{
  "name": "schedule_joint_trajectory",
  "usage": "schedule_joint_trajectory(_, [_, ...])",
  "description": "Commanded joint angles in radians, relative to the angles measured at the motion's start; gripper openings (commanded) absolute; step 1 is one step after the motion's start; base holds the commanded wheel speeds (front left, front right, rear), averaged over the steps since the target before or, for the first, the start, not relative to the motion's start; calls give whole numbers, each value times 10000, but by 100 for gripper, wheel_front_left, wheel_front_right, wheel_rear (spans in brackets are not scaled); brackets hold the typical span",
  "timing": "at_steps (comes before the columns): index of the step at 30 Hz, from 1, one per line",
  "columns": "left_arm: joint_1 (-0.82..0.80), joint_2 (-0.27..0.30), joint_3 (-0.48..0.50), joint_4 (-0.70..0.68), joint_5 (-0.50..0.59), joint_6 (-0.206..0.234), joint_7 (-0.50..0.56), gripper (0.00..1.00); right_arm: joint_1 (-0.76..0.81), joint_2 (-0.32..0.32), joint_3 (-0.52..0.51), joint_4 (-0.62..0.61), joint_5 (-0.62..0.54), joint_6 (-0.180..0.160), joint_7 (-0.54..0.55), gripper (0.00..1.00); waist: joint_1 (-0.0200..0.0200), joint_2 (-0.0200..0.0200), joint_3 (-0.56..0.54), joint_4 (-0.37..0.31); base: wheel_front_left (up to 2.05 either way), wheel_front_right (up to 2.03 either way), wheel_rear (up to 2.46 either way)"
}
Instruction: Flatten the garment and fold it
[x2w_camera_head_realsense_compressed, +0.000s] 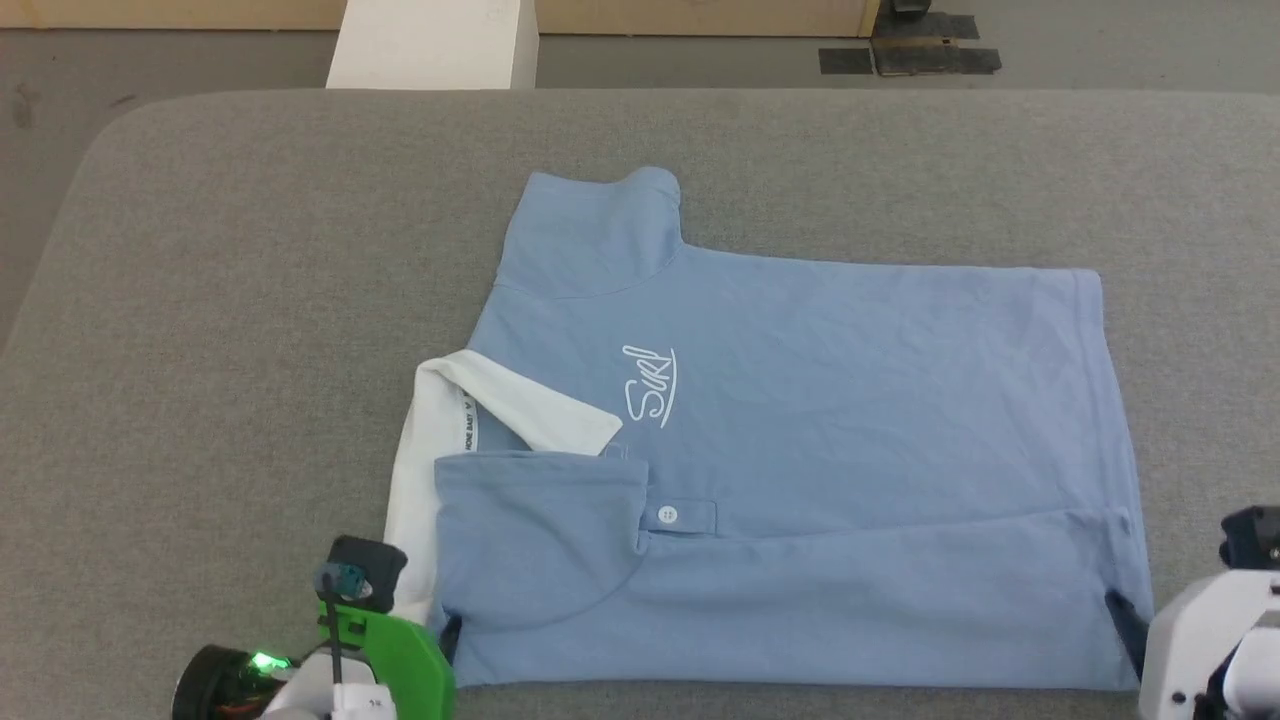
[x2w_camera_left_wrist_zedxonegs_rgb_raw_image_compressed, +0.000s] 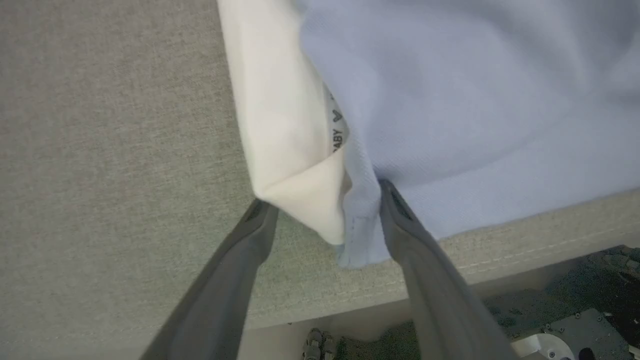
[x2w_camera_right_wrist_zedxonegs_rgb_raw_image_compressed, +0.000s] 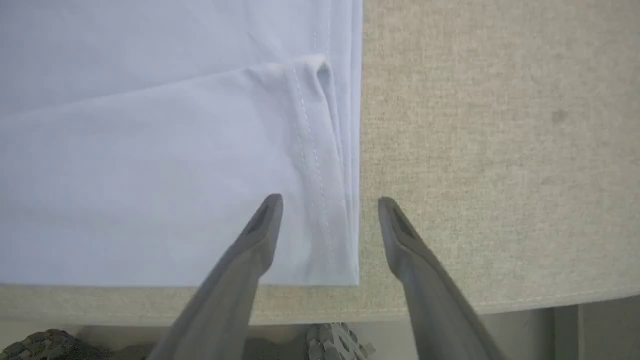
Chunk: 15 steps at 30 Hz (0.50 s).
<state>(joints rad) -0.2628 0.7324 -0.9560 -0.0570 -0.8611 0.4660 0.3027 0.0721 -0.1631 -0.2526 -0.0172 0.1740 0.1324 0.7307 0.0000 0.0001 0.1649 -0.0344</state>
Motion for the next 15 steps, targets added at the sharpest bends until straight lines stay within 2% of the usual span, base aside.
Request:
schedule_joint_trajectory(1, [-63, -20, 155, 41, 63, 0, -280, 100, -284, -102, 79, -84, 146, -17, -416, 100, 0, -1, -117, -9, 0, 0, 0])
schedule_joint_trajectory(10, [-486, -22, 1296, -256, 566, 292, -2456, 100, -733, -1099, 911, -1053, 1001, -17, -3730, 100, 0, -1, -485, -136, 0, 0, 0])
schedule_joint_trajectory(15, [-998, -116, 1804, -440, 828, -129, -3691, 100, -901, -1057, 1025, -1238, 1050, -17, -5395, 100, 0, -1, -309, -382, 0, 0, 0])
